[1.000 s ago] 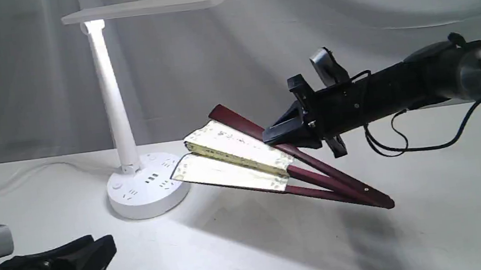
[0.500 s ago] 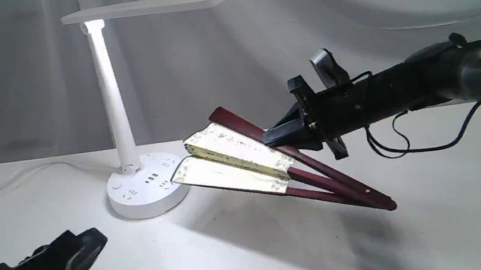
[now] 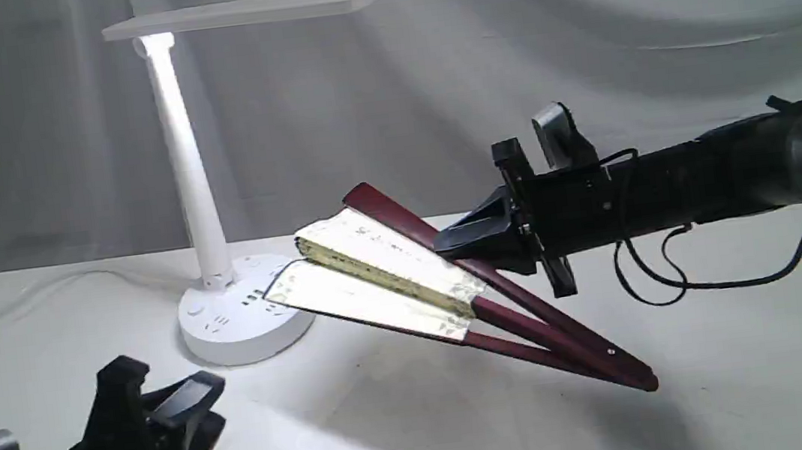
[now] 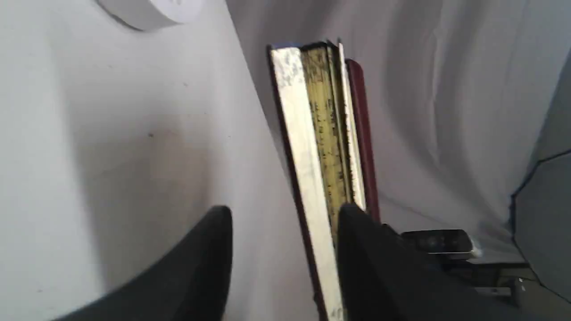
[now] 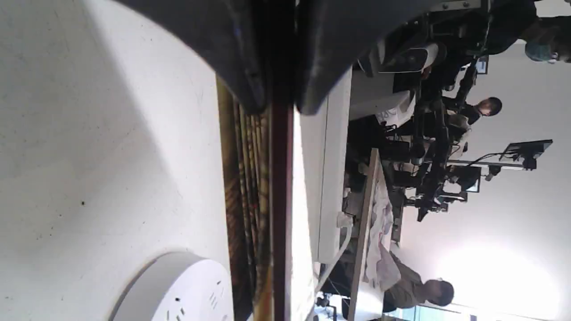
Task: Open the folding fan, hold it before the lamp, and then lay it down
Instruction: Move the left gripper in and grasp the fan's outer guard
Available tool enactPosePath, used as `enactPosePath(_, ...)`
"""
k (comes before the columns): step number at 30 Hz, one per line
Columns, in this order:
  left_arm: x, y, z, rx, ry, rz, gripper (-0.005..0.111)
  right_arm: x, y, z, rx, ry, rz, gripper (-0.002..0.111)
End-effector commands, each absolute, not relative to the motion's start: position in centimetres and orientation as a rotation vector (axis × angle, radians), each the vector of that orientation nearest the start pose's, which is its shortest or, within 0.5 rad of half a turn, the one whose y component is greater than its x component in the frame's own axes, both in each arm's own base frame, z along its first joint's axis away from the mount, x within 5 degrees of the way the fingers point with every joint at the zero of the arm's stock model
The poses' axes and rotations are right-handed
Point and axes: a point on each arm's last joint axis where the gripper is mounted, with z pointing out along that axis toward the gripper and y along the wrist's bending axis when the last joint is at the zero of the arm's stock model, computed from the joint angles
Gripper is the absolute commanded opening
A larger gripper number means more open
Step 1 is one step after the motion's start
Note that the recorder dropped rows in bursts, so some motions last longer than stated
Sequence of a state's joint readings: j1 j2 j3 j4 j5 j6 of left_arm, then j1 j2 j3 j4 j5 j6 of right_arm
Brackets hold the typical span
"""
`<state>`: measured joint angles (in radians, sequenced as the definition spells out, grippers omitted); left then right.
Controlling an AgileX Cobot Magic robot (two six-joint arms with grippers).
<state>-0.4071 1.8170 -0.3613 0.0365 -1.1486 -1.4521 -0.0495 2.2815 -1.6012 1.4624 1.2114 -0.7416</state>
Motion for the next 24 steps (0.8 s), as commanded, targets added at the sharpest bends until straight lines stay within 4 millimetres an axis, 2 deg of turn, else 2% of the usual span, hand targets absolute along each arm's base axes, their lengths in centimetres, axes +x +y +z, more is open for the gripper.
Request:
enactPosePath(1, 25.7, -11.8, 12.9, -0.973, 1.708, -1.403, 0.043, 45.2, 6.4, 17.1, 0.09, 2.272, 1.688, 0.0)
enactPosePath(7, 27.7, -12.6, 12.8, -1.034, 1.659, -1.468, 0.042, 44.5, 6.5, 16.6, 0.097, 2.284, 1.692, 0.0)
enactPosePath(13, 29.7, -14.0, 11.8, -1.076, 1.659, -1.57, 0.042, 44.1, 6.5, 16.2, 0.126, 2.265, 1.713, 0.0)
enactPosePath(17, 30.1, -14.7, 11.1, -1.037, 1.706, -1.588, 0.042, 44.1, 6.5, 16.1, 0.161, 2.217, 1.739, 0.0)
enactPosePath(24, 30.3, -14.4, 10.0, -1.135, 1.677, -1.589, 0.042, 43.9, 7.4, 16.1, 0.137, 2.226, 1.75, 0.0)
